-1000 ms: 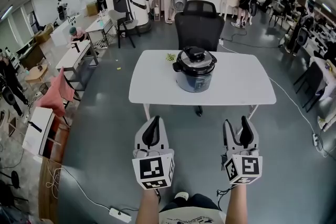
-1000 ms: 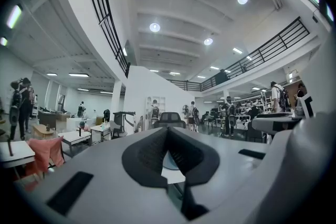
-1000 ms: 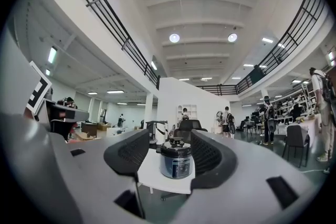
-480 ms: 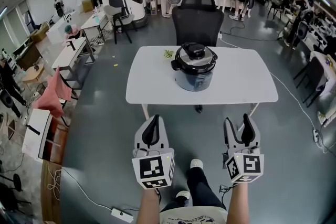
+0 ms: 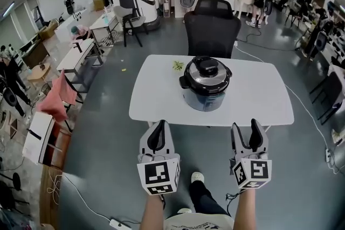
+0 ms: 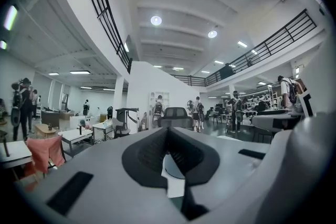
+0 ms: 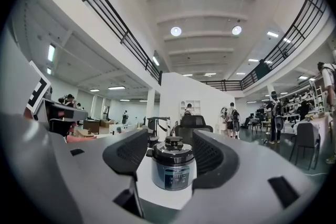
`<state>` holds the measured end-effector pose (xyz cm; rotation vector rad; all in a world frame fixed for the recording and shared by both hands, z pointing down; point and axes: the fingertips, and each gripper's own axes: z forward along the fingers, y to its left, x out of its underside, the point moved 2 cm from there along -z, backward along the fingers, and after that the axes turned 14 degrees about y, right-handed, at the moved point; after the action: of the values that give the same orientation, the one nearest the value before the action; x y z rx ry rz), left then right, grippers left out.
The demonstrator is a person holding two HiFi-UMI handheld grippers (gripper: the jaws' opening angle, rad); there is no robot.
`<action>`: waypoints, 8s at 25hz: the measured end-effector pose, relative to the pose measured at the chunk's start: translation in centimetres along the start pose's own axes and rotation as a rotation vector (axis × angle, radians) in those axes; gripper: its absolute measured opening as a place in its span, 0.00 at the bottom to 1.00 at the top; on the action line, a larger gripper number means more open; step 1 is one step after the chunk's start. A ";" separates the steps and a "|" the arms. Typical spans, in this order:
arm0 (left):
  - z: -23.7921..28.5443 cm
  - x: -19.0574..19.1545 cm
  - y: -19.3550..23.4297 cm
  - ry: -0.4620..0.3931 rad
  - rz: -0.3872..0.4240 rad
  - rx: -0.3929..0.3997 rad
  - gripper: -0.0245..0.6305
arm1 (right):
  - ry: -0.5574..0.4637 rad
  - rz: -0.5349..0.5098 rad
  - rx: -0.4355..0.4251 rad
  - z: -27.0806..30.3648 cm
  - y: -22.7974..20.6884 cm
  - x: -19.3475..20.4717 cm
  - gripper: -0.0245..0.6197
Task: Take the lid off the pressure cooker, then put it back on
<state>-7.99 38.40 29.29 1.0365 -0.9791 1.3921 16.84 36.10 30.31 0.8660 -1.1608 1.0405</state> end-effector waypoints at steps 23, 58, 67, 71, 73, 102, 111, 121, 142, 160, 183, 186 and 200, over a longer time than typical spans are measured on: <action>19.5 -5.7 0.8 0.071 -0.076 -0.123 0.06 | 0.034 -0.075 -0.171 22.7 -7.6 -5.8 0.47; 42.7 6.1 5.0 0.609 -0.722 0.560 0.41 | 0.342 -0.269 -0.377 43.6 -7.0 -4.9 0.52; 44.3 7.2 4.4 0.681 -0.783 0.703 0.42 | 0.438 -0.393 -0.454 45.4 -5.9 -4.0 0.52; 45.3 7.8 4.1 0.705 -0.808 0.740 0.42 | 0.484 -0.438 -0.515 46.0 -5.4 -3.4 0.52; 45.6 8.1 4.2 0.709 -0.823 0.758 0.39 | 0.508 -0.476 -0.536 46.1 -5.1 -3.2 0.52; 46.4 8.8 3.0 0.732 -0.899 0.843 0.21 | 0.822 -1.084 -0.944 46.6 -2.1 0.5 0.59; 46.0 8.7 3.2 0.732 -0.894 0.826 0.21 | 0.895 -1.290 -0.998 47.1 -1.1 1.9 0.53; 46.0 8.6 3.3 0.727 -0.887 0.806 0.22 | 0.950 -1.373 -1.069 47.3 -1.0 3.0 0.51; 45.9 8.3 3.2 0.714 -0.893 0.785 0.22 | 1.023 -1.371 -1.071 47.3 -0.9 2.5 0.50; 45.9 8.4 3.2 0.708 -0.896 0.773 0.22 | 1.061 -1.147 -0.949 47.8 -0.7 2.4 0.50; 45.6 8.2 3.2 0.711 -0.883 0.763 0.22 | 1.140 -0.853 -0.868 48.0 -0.7 2.3 0.50; 45.6 8.2 3.1 0.711 -0.883 0.762 0.22 | 1.135 -0.855 -0.872 48.0 -0.8 2.3 0.50; 45.6 8.2 3.1 0.715 -0.863 0.752 0.22 | 1.081 -0.830 -0.893 48.0 -0.7 2.2 0.50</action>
<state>-8.40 -3.25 49.88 1.1411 0.5385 1.2055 3.64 -8.58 42.09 -0.0453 -0.1705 0.1187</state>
